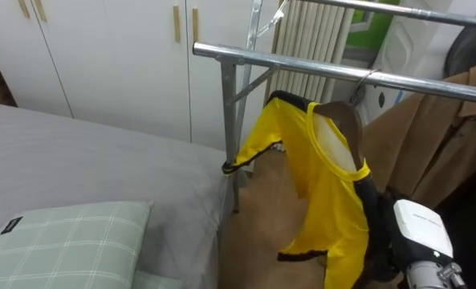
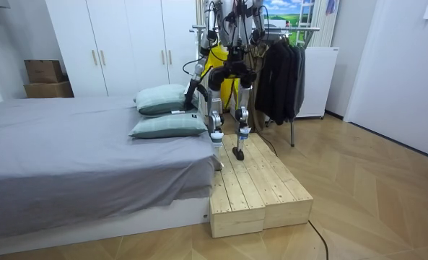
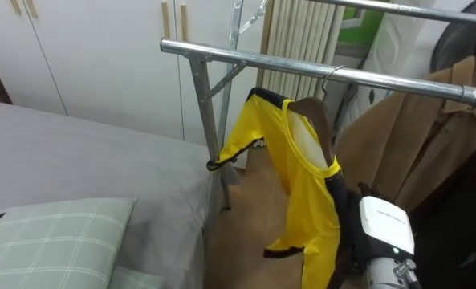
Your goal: Hang clothes
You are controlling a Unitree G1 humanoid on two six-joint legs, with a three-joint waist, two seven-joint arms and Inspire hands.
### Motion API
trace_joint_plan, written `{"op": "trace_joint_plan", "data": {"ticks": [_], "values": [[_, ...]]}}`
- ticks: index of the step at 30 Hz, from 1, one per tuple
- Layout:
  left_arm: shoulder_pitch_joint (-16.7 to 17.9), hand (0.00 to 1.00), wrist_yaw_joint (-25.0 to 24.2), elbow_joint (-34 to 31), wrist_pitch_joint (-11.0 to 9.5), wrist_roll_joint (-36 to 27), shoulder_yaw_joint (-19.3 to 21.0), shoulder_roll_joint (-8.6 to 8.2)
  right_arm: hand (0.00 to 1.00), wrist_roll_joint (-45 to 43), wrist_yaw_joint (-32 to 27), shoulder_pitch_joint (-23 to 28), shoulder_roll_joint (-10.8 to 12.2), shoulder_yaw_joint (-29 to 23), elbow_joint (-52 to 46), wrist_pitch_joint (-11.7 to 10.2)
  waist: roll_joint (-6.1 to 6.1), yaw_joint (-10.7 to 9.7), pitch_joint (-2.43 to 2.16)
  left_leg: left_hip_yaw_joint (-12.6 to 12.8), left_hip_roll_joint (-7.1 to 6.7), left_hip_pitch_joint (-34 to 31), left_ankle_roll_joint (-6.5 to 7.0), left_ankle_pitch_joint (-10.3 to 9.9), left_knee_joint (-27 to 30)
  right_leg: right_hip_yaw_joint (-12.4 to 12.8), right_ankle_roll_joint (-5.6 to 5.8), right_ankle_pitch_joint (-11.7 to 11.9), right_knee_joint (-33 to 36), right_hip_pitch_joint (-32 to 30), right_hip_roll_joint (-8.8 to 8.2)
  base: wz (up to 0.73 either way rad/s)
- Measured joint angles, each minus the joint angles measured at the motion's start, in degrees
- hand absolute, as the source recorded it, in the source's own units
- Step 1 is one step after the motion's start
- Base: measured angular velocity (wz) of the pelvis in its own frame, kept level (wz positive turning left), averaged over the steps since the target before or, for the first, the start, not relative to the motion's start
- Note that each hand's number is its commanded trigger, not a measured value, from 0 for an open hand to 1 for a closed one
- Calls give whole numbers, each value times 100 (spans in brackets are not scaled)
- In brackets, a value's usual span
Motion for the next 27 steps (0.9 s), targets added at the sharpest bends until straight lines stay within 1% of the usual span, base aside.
{"op": "trace_joint_plan", "data": {"ticks": [4,13,17,19,22,27], "values": [[4,0,0,0,-2,-107,-8,0,0,24,-1,6,0,0,0,0,12,-2,3,6,0,4,0,0,1,7,0,0,2,0,1,0],[22,0,0,0,-23,-113,-17,0,0,27,-1,18,0,0,1,0,25,-2,-4,11,-1,16,0,0,7,11,-2,1,2,4,2,0],[23,0,0,0,-25,-117,-21,-3,0,95,-1,29,0,0,2,0,51,-2,-9,10,0,54,-1,0,7,9,-2,1,0,19,3,0],[23,0,0,0,-25,-119,-21,-13,0,142,-1,45,1,-1,2,0,68,-2,-16,11,0,60,-1,0,6,10,-2,1,4,22,3,0],[24,0,0,0,-25,-156,-31,-40,0,275,13,120,8,-1,1,0,103,-4,-38,23,-1,60,-1,0,0,19,-2,1,14,25,5,-1],[49,0,0,0,-32,-426,-88,-40,0,535,106,150,32,-34,-35,-4,138,-44,-63,87,-2,100,-1,-1,-33,92,1,-1,31,25,18,-7]]}}
